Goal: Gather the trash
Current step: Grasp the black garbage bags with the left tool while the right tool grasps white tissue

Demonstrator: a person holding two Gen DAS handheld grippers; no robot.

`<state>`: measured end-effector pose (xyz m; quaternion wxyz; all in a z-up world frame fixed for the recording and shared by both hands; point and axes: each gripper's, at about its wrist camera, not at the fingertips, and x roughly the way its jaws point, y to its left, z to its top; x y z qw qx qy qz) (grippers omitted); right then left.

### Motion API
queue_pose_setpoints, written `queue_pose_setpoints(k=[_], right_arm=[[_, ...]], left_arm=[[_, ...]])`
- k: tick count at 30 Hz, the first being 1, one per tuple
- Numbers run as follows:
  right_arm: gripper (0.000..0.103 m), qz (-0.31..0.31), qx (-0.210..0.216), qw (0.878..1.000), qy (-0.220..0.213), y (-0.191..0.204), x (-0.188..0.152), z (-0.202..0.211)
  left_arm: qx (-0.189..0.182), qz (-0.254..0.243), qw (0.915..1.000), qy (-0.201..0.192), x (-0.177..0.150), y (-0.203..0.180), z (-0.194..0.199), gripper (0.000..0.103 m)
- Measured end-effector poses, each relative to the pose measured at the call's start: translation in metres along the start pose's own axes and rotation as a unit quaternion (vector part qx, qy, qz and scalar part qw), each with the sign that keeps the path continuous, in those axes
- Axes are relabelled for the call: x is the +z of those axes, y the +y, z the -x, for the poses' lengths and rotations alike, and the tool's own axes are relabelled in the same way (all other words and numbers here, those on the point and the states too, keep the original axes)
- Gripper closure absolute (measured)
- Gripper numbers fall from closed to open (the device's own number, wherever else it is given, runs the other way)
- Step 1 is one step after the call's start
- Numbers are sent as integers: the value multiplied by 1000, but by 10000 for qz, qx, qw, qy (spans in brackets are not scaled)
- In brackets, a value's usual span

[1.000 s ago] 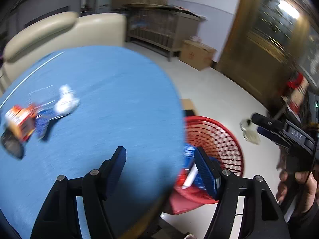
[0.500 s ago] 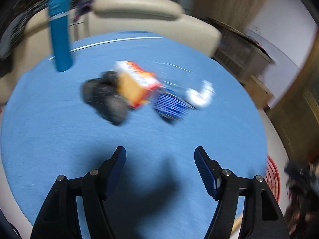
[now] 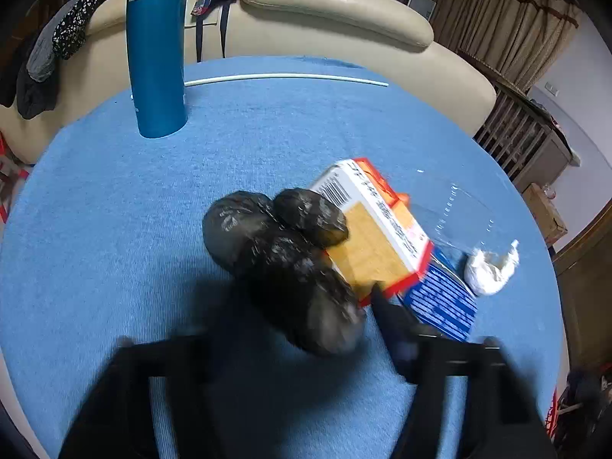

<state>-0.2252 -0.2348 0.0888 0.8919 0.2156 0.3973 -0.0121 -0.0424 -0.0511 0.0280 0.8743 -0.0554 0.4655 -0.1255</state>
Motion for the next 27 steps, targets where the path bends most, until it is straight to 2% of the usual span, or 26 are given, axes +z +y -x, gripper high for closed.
queue_pose_setpoints(k=[1, 5, 9, 14, 15, 16, 17, 18, 20, 22, 27], right_arm=[[16, -32, 17, 10000, 5, 1, 6, -7], [16, -154, 40, 9998, 78, 7, 36, -50], [16, -368, 12, 9989, 283, 10, 57, -98], [17, -414, -78, 9983, 405, 16, 67, -132], [20, -374, -153, 9982, 434, 17, 68, -137], [42, -342, -189, 9981, 471, 17, 67, -140], [54, -333, -171, 9979, 534, 17, 66, -144], [60, -348, -150, 9976, 571, 17, 65, -147], [63, -251, -147, 9980, 554, 19, 64, -145], [70, -233, -57, 9983, 525, 20, 64, -140], [70, -213, 44, 9994, 280, 18, 61, -107]], left_arm=[[-56, 57, 10000, 53, 1, 4, -2, 66], [-72, 16, 10000, -21, 0, 12, 2, 76], [15, -18, 10000, -51, -5, 25, 12, 78], [80, -49, 10000, -20, -11, 32, 23, 78], [70, -59, 10000, -7, -12, 32, 24, 78], [78, -79, 9999, -1, -13, 32, 25, 78], [80, -91, 9999, -3, -13, 32, 25, 78], [73, -108, 9999, -3, -14, 31, 26, 78], [55, -145, 9999, -8, -14, 30, 28, 78], [46, -186, 9998, -51, -14, 28, 32, 79], [-21, -287, 9993, -230, -19, 21, 52, 79]])
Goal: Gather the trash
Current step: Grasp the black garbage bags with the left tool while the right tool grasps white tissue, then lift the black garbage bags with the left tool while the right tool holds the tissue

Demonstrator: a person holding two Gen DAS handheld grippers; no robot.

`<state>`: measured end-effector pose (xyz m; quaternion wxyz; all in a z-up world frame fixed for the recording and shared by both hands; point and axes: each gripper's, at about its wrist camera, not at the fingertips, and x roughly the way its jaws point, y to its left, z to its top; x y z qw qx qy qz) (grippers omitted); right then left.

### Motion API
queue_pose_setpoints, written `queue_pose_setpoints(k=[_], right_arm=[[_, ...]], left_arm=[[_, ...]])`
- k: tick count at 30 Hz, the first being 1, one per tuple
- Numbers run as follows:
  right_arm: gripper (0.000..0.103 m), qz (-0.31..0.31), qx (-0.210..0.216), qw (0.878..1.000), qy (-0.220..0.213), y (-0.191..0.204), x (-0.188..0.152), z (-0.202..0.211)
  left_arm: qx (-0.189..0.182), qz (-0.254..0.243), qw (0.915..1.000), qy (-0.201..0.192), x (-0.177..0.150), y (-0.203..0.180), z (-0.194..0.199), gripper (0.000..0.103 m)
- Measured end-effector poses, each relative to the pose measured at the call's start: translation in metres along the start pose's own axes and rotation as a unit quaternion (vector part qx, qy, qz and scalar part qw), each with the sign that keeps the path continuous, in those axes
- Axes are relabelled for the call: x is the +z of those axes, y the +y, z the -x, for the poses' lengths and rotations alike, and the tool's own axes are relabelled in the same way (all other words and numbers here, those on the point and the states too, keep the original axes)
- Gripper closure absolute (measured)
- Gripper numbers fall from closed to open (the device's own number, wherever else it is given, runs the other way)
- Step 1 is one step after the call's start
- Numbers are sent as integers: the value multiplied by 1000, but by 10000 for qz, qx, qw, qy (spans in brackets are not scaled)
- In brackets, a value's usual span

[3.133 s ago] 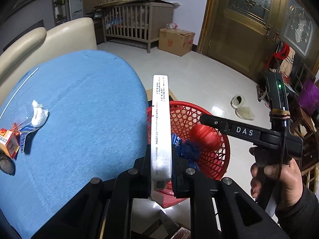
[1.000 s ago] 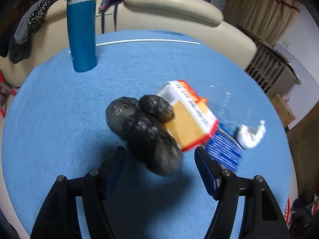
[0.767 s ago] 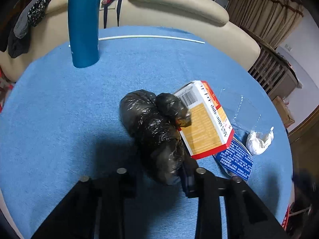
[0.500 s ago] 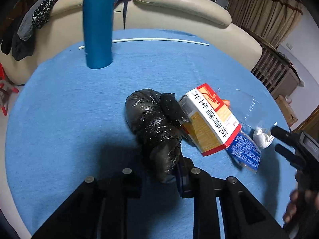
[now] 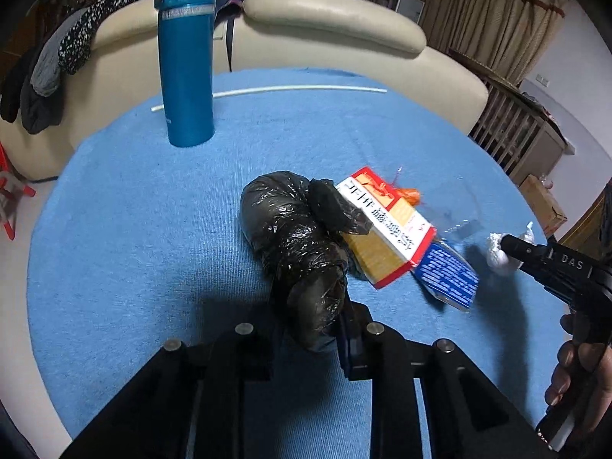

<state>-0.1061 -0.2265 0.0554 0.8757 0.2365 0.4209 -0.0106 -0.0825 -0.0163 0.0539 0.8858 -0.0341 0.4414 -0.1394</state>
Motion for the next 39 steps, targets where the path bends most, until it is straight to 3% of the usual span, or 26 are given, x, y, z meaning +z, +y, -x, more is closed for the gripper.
queue_pose_setpoints(k=[17, 29, 39], right_arm=[[70, -287, 474, 9971, -517, -12, -60, 101], [70, -323, 588, 9954, -682, -18, -77, 125], [70, -562, 582, 9932, -836, -40, -91, 149]], left_arm=[[-180, -244, 9985, -447, -30, -13, 63, 79], [-435, -269, 9971, -563, -39, -19, 82, 79], [-536, -687, 9951, -468, -45, -54, 81, 79]])
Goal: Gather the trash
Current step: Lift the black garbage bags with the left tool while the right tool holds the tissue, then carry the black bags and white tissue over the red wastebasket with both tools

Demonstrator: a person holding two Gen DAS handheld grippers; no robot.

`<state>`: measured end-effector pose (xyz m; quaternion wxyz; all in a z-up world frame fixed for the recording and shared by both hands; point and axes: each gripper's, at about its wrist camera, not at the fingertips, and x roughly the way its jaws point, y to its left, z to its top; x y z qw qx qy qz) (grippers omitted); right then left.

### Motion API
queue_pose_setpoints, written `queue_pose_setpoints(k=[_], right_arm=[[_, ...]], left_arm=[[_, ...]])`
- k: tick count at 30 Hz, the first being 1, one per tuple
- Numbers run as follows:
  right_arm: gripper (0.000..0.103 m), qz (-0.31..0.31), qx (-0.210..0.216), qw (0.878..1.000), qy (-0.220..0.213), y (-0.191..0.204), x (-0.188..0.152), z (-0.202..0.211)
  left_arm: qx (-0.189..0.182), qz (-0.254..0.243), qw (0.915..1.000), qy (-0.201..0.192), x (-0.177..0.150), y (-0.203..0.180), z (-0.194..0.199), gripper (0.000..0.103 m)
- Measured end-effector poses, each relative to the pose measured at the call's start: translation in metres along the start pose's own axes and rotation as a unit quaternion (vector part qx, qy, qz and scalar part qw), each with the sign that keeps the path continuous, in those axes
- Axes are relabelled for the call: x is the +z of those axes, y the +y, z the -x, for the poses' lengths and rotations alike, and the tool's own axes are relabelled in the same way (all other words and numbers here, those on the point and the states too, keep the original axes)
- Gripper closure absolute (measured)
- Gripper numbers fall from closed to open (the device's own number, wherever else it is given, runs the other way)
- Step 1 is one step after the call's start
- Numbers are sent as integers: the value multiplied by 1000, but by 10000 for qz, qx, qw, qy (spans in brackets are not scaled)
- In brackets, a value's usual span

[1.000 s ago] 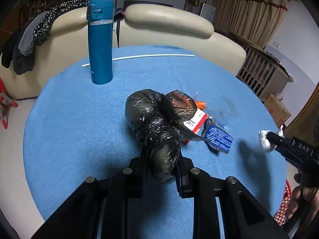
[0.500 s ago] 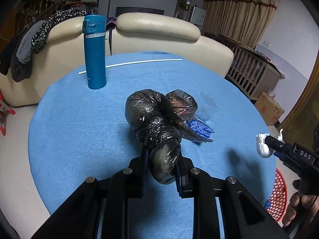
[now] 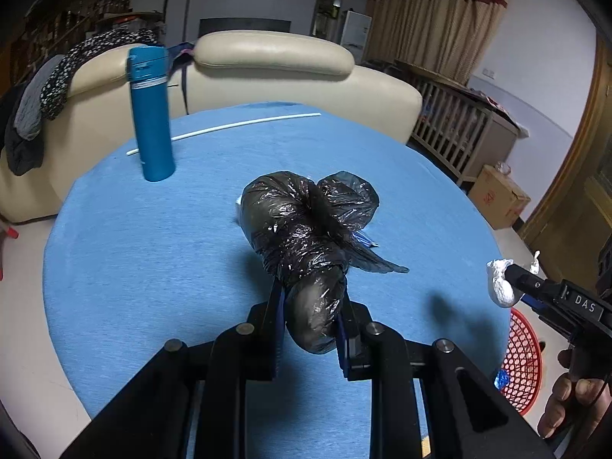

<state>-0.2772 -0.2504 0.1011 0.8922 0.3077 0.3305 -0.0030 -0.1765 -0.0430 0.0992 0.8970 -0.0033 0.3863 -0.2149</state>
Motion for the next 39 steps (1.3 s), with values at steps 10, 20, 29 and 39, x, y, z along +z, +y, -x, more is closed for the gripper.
queue_pose_setpoints(k=[10, 20, 29, 39], right_arm=[[70, -166, -99, 9997, -179, -20, -3, 26], [70, -467, -353, 9974, -431, -57, -7, 62], [70, -653, -519, 9949, -573, -82, -10, 84], [70, -841, -756, 9911, -697, -108, -14, 105]], left_arm=[[-195, -393, 9988, 232, -1, -42, -11, 79], [-484, -795, 9947, 428, -7, -88, -21, 79], [-647, -1128, 9902, 501, -13, -120, -23, 79], [-895, -1456, 9837, 558, -20, -153, -23, 79]])
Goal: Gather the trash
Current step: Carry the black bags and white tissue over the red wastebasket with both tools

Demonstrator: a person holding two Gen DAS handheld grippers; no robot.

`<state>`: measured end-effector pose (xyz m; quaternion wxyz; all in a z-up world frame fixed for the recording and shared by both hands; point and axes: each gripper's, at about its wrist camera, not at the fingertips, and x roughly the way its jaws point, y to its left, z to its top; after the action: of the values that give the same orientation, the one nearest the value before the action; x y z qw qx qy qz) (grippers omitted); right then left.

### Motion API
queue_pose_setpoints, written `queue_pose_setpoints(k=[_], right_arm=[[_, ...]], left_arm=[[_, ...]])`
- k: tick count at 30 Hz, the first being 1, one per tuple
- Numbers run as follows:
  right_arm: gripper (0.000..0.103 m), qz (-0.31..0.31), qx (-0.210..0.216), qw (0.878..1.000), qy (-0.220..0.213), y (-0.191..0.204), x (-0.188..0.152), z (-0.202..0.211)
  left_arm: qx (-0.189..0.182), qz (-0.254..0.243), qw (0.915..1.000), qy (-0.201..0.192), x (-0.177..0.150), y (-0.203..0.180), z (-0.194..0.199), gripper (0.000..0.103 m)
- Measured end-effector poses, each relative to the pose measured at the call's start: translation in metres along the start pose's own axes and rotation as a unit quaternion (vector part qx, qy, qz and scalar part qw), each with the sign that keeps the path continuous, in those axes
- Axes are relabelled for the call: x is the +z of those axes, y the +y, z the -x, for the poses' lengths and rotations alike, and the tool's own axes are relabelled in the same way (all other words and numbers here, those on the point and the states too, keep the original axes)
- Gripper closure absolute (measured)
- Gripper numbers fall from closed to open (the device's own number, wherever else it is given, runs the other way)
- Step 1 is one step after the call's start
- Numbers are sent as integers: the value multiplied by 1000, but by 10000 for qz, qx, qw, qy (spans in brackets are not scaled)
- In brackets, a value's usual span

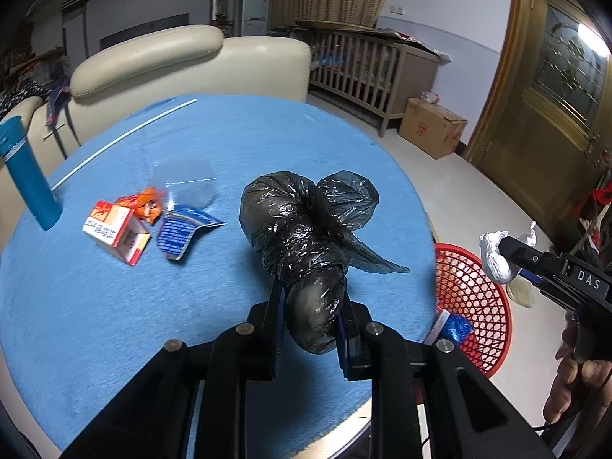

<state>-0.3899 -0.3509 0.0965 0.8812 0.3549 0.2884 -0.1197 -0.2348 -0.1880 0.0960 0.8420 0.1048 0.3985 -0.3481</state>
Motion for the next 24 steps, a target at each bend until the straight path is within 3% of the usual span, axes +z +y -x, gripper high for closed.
queue_pose_setpoints(k=[24], right_arm=[[70, -595, -840, 9946, -100, -91, 0, 32]], left_arm=[[-700, -973, 9926, 195, -2, -101, -23, 79]])
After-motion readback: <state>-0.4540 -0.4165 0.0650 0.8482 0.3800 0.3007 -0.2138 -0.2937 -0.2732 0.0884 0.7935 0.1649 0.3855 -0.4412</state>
